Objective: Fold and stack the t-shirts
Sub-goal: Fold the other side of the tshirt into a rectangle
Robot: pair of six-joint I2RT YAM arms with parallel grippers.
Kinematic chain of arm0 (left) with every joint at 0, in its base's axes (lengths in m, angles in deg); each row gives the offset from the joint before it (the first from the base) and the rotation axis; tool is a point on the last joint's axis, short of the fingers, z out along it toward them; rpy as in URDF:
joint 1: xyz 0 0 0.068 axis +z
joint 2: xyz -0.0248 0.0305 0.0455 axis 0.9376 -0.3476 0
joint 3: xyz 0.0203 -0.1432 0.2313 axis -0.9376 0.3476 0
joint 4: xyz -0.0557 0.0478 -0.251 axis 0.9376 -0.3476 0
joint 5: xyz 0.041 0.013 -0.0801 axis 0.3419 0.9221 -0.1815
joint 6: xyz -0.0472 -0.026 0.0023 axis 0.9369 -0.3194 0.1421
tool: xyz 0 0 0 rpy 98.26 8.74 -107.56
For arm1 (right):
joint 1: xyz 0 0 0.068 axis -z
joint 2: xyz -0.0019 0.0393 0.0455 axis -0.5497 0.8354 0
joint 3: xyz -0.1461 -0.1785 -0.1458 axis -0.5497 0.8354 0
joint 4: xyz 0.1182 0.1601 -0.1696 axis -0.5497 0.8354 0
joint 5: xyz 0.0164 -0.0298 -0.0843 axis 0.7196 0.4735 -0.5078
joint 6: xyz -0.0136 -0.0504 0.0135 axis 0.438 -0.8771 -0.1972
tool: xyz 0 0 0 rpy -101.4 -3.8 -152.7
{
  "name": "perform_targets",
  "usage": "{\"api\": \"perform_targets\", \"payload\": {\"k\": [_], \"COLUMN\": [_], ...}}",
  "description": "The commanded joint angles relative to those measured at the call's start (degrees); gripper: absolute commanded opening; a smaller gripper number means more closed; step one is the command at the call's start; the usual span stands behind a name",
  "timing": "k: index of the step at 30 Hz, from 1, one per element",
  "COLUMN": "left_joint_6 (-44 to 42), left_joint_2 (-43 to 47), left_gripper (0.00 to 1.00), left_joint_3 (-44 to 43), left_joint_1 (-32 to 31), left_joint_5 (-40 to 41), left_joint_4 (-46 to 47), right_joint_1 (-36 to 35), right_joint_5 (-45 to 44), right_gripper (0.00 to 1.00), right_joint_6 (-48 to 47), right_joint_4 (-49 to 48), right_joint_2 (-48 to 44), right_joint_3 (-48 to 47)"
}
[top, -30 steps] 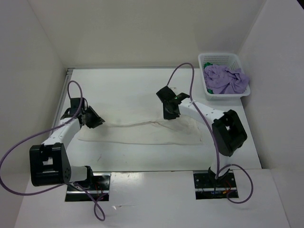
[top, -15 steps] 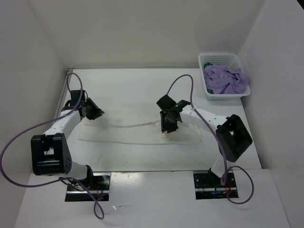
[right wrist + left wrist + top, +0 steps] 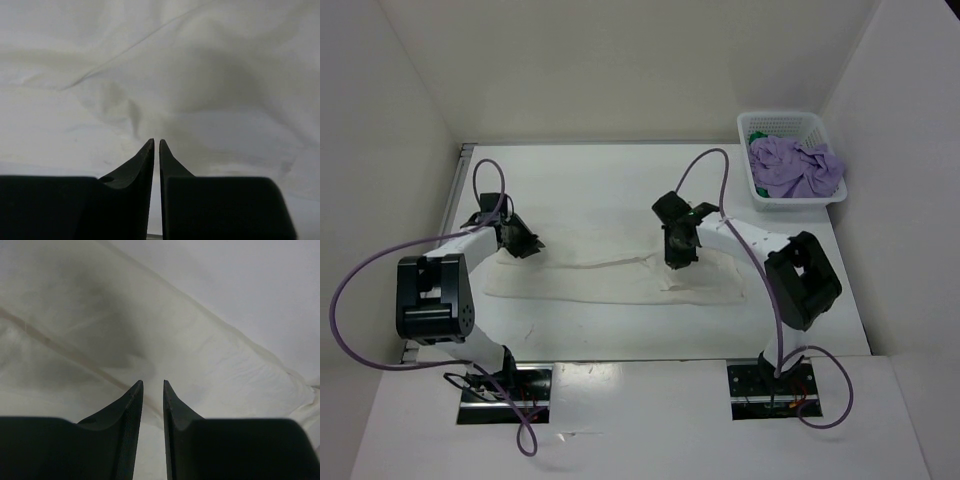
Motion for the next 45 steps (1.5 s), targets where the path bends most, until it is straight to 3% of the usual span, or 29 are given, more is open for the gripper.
{"api": "perform_targets", "payload": {"k": [1,5,12,24,27,28,32,37,45], "left_joint_6": [0.1,-1.6,-1.6,-1.6,-1.1,-1.1,-1.1,-1.1,-1.6], "left_joint_2": [4.1,7.2,7.2,11.0,12.6,13.3,14.6,17.5,16.5], "left_gripper": [0.3,0.3,0.3,0.3,0.3,0.3,0.3,0.3,0.3], "left_joint_3": [2.0,3.3,4.4,5.5,5.5,5.5,5.5,2.6,0.4], "left_joint_1": [0.3,0.3,0.3,0.3,0.3,0.3,0.3,0.3,0.3], "left_joint_5": [0.1,2.2,2.2,1.7,1.0,1.0,-0.2,-0.2,0.8], "left_joint_4": [1.1,0.0,0.0,-0.6,-1.1,-1.1,-2.2,-3.9,-4.4], "right_joint_1": [-3.7,-5.6,-9.2,-10.3,-10.3,-10.3,-10.3,-10.3,-10.3], "right_joint_5": [-2.8,-1.4,-0.1,-0.3,-0.3,-0.3,0.7,9.2,20.8], "right_gripper": [0.14,0.15,0.27,0.33,0.27,0.19,0.08,0.07,0.07], "right_joint_6": [1.0,-1.1,-4.7,-6.2,-6.2,-6.2,-6.2,-6.2,-5.4], "right_joint_4": [0.2,0.9,-1.1,-2.2,-2.2,-1.6,-0.3,1.8,-0.5], "right_joint_2": [-3.9,-6.3,1.1,6.2,6.7,6.7,4.4,0.1,2.0], "right_joint_3": [-1.5,-0.9,0.9,0.7,0.7,0.7,-0.6,-2.2,-1.1]}}
